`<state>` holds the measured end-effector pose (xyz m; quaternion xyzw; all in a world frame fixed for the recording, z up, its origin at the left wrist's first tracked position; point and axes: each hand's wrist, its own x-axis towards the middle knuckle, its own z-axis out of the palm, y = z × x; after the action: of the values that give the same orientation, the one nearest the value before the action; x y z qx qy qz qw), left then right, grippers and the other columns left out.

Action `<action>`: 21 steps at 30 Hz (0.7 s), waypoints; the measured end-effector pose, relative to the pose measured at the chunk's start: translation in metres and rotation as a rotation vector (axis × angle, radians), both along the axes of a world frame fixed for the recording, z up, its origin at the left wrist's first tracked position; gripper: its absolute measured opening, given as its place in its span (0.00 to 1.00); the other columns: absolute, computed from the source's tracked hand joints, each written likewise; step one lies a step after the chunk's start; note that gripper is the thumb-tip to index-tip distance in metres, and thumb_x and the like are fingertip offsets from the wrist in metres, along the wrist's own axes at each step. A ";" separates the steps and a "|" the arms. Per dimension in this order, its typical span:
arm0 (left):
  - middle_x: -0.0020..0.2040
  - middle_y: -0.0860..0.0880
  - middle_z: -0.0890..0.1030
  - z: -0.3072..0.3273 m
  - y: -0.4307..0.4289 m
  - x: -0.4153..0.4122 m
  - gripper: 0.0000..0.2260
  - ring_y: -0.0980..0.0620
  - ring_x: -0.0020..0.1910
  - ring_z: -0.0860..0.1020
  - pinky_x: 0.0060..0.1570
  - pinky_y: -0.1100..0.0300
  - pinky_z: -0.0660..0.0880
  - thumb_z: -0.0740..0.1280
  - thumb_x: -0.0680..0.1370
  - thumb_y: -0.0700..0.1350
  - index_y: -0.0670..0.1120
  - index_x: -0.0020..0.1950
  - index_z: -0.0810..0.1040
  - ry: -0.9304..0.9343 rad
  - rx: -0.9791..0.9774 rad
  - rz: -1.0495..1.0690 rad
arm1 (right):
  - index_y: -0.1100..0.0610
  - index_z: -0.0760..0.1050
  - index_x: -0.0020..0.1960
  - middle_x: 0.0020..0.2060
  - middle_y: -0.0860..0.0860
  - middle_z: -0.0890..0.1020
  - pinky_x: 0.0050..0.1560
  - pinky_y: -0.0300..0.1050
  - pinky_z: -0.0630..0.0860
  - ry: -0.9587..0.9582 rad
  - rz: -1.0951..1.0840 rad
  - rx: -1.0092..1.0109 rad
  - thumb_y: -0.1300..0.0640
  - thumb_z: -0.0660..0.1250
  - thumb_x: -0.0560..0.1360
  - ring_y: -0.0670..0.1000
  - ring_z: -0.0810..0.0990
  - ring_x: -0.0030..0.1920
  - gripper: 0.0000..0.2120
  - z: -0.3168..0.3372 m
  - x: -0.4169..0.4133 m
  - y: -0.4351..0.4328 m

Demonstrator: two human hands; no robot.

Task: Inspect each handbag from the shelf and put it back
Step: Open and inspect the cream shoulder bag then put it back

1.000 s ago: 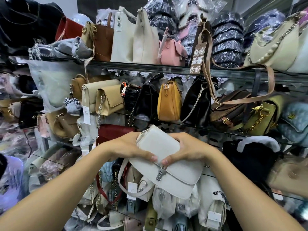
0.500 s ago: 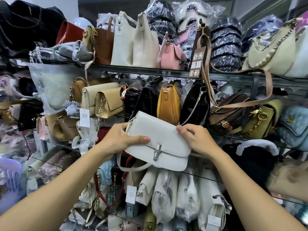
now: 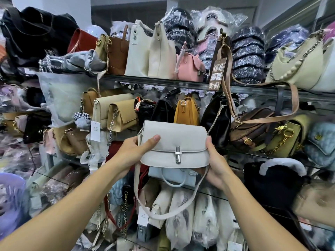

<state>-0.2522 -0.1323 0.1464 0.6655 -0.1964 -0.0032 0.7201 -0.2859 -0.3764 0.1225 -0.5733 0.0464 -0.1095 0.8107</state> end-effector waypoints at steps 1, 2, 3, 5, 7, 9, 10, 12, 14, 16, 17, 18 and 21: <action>0.46 0.51 0.88 0.001 0.001 -0.001 0.11 0.58 0.42 0.86 0.39 0.68 0.79 0.73 0.75 0.53 0.46 0.49 0.83 0.001 0.017 -0.012 | 0.53 0.81 0.63 0.55 0.54 0.87 0.51 0.55 0.85 -0.001 -0.024 0.011 0.37 0.57 0.82 0.54 0.87 0.51 0.25 -0.002 0.003 -0.001; 0.47 0.49 0.88 0.002 0.001 -0.001 0.15 0.56 0.44 0.86 0.43 0.65 0.80 0.72 0.74 0.56 0.45 0.49 0.83 0.012 0.026 -0.027 | 0.54 0.81 0.62 0.54 0.54 0.87 0.47 0.52 0.86 -0.003 -0.042 0.030 0.37 0.58 0.82 0.53 0.88 0.49 0.24 -0.003 0.004 -0.001; 0.48 0.48 0.88 0.004 0.001 -0.001 0.19 0.53 0.47 0.86 0.48 0.61 0.81 0.70 0.72 0.59 0.44 0.51 0.84 0.039 0.019 -0.048 | 0.55 0.82 0.61 0.53 0.54 0.88 0.46 0.51 0.86 -0.008 -0.048 0.051 0.38 0.58 0.82 0.52 0.88 0.48 0.24 -0.003 0.005 0.000; 0.52 0.46 0.87 0.008 0.003 -0.002 0.25 0.48 0.53 0.85 0.56 0.53 0.80 0.69 0.70 0.61 0.43 0.56 0.84 0.092 -0.005 -0.101 | 0.55 0.81 0.62 0.54 0.54 0.87 0.52 0.53 0.84 -0.013 -0.044 0.084 0.39 0.58 0.83 0.53 0.87 0.51 0.24 -0.004 0.007 -0.001; 0.53 0.46 0.87 0.009 0.004 -0.003 0.25 0.47 0.53 0.85 0.54 0.52 0.80 0.69 0.70 0.61 0.44 0.57 0.84 0.091 -0.002 -0.142 | 0.55 0.81 0.64 0.56 0.55 0.87 0.59 0.55 0.81 -0.009 -0.048 0.109 0.38 0.58 0.82 0.55 0.86 0.55 0.25 -0.006 0.010 -0.003; 0.52 0.42 0.87 0.009 0.005 -0.003 0.25 0.45 0.50 0.85 0.51 0.52 0.81 0.75 0.70 0.59 0.41 0.56 0.85 0.063 0.018 -0.155 | 0.56 0.80 0.65 0.58 0.56 0.86 0.60 0.55 0.80 -0.011 -0.050 0.123 0.38 0.58 0.82 0.56 0.84 0.59 0.26 -0.006 0.012 -0.004; 0.52 0.40 0.86 0.007 0.006 -0.003 0.26 0.43 0.51 0.84 0.53 0.49 0.80 0.78 0.69 0.58 0.38 0.56 0.84 0.035 0.037 -0.154 | 0.56 0.80 0.66 0.59 0.56 0.86 0.61 0.56 0.79 -0.013 -0.047 0.126 0.38 0.58 0.82 0.57 0.84 0.60 0.26 -0.006 0.014 -0.004; 0.54 0.38 0.86 0.005 0.007 -0.001 0.29 0.40 0.54 0.84 0.60 0.42 0.77 0.79 0.64 0.56 0.38 0.57 0.83 -0.016 0.069 -0.166 | 0.55 0.79 0.67 0.59 0.56 0.85 0.64 0.57 0.78 -0.020 -0.044 0.127 0.38 0.56 0.83 0.58 0.84 0.60 0.27 -0.003 0.016 -0.004; 0.54 0.40 0.86 0.006 0.008 -0.002 0.27 0.38 0.57 0.83 0.60 0.42 0.78 0.80 0.63 0.54 0.40 0.56 0.84 -0.047 0.070 -0.190 | 0.55 0.80 0.66 0.58 0.56 0.86 0.63 0.57 0.78 -0.026 -0.054 0.126 0.38 0.55 0.83 0.57 0.85 0.58 0.27 0.000 0.017 -0.005; 0.54 0.40 0.86 0.007 0.009 -0.003 0.24 0.38 0.57 0.83 0.59 0.44 0.79 0.80 0.63 0.51 0.41 0.55 0.85 -0.064 0.060 -0.211 | 0.54 0.80 0.66 0.60 0.56 0.85 0.64 0.61 0.77 -0.017 -0.061 0.120 0.36 0.55 0.83 0.58 0.84 0.60 0.28 0.001 0.020 -0.006; 0.54 0.40 0.86 0.007 0.009 -0.003 0.23 0.38 0.57 0.83 0.59 0.44 0.79 0.80 0.63 0.50 0.41 0.54 0.86 -0.073 0.059 -0.217 | 0.54 0.80 0.67 0.61 0.56 0.85 0.65 0.62 0.77 -0.012 -0.058 0.118 0.35 0.55 0.82 0.59 0.83 0.62 0.29 0.002 0.020 -0.006; 0.54 0.40 0.86 0.007 0.009 -0.002 0.22 0.38 0.57 0.83 0.59 0.45 0.79 0.81 0.63 0.50 0.42 0.54 0.86 -0.082 0.060 -0.221 | 0.54 0.80 0.67 0.62 0.56 0.84 0.65 0.62 0.77 -0.010 -0.055 0.119 0.35 0.54 0.82 0.59 0.82 0.63 0.29 0.002 0.021 -0.007; 0.53 0.40 0.86 0.009 0.009 -0.001 0.17 0.41 0.55 0.84 0.54 0.52 0.82 0.81 0.65 0.45 0.43 0.52 0.87 -0.085 0.046 -0.223 | 0.54 0.80 0.67 0.60 0.55 0.85 0.62 0.58 0.79 -0.011 -0.054 0.121 0.35 0.54 0.82 0.59 0.82 0.62 0.29 0.005 0.021 -0.007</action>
<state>-0.2534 -0.1234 0.1549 0.6553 -0.2994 -0.0595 0.6909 -0.2651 -0.3833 0.1278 -0.5211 0.0641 -0.1317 0.8408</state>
